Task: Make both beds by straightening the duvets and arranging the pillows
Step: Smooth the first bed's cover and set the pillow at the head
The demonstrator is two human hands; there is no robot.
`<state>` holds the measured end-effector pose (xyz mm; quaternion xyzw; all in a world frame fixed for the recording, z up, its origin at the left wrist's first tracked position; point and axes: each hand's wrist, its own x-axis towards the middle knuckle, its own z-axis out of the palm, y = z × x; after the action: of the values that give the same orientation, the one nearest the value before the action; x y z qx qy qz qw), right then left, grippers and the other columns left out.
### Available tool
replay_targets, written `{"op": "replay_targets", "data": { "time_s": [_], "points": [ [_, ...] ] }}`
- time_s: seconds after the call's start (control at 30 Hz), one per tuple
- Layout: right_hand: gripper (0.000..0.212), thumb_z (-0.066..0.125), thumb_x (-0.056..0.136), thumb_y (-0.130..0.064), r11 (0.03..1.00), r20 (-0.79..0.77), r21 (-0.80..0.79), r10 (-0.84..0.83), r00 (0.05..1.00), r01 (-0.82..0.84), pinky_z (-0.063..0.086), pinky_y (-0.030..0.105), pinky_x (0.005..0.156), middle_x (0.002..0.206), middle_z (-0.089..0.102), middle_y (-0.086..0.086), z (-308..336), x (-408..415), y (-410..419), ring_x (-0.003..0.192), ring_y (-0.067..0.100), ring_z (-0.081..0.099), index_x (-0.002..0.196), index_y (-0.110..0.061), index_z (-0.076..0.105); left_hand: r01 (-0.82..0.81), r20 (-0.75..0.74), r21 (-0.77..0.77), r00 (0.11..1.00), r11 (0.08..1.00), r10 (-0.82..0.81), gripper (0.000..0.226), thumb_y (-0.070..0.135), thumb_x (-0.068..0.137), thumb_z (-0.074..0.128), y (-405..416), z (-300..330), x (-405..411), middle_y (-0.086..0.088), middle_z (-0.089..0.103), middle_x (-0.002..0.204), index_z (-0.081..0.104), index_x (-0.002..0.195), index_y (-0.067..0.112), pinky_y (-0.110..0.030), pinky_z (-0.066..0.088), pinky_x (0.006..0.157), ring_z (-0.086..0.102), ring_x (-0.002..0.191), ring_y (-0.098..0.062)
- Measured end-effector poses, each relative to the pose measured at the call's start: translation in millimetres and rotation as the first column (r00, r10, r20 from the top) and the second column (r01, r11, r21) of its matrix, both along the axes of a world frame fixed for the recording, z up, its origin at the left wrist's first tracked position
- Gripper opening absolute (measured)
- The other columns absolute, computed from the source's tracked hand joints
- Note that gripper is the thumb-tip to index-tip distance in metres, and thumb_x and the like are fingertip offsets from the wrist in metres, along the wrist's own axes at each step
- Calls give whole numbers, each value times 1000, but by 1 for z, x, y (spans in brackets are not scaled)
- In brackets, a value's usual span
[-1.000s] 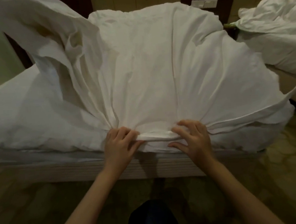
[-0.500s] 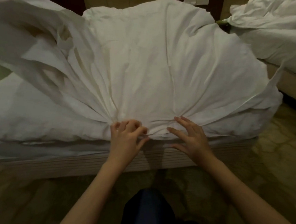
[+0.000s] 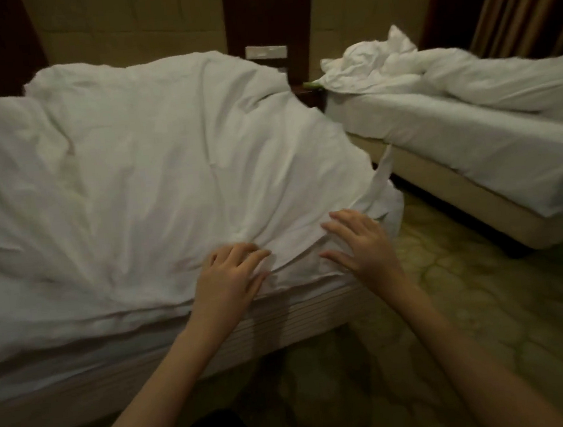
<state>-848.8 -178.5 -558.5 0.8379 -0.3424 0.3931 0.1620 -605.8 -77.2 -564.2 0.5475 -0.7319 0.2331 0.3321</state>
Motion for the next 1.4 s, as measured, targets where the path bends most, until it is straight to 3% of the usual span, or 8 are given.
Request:
{"op": "replay_targets", "data": {
  "time_s": [0.2,0.4,0.57,0.67,0.8,0.93,1.27,1.4],
  "points": [
    [56,51,79,-59,994,-28,13,-110,994,110,31,44,98,120,63,8,11,-41,-58,124,24,39,110,-15,66,57,123,92,990,994,-68,47,41,78,58,-62,17,-60,-3,62,123,61,123,27,-38,40,90,56,112,-25],
    [53,64,69,-57,986,-5,64,-152,988,152,44,53,93,112,64,8,-12,-81,-95,118,26,45,104,-17,62,76,131,155,987,985,-97,53,34,73,77,-115,19,-89,-13,62,122,54,120,30,-45,41,96,58,115,-36],
    [42,76,71,-37,993,124,103,-65,990,52,48,39,86,105,63,10,-33,-83,-104,103,23,50,103,-12,63,104,79,87,991,991,-111,28,40,79,52,-132,20,-87,-7,68,110,60,104,30,-36,35,87,65,105,-27],
    [35,68,78,-39,995,183,91,-49,982,32,44,31,82,102,63,9,-36,-78,-107,98,21,49,101,-14,61,132,33,146,990,981,-138,29,46,78,52,-135,30,-84,0,71,101,63,99,29,-31,43,80,69,94,-20],
    [28,78,73,-25,985,195,165,-72,978,39,46,29,66,94,62,8,-30,-72,-113,87,20,52,93,-10,66,153,11,220,987,963,-160,37,51,76,49,-143,50,-82,3,73,80,75,86,26,-27,51,52,70,65,-20],
    [21,69,81,-28,988,192,151,-61,979,31,47,29,55,86,63,7,-23,-73,-110,76,25,59,86,-8,68,202,-3,239,978,950,-207,38,44,78,48,-142,59,-86,-1,72,75,75,90,21,-30,51,49,69,62,-23],
    [53,39,98,-43,998,174,15,54,983,-57,46,34,57,75,62,9,14,-107,-97,70,26,56,75,-4,66,261,-24,332,963,907,-268,29,29,85,61,-127,87,-118,-12,73,93,72,104,10,-33,47,71,69,84,-32],
    [34,51,92,-29,999,163,-44,-4,987,11,41,31,64,78,61,11,33,-141,-87,77,23,52,77,-2,65,294,-22,358,952,886,-307,23,23,89,66,-129,111,-154,-13,73,94,71,109,12,-35,44,75,66,91,-33]
  ]
}}
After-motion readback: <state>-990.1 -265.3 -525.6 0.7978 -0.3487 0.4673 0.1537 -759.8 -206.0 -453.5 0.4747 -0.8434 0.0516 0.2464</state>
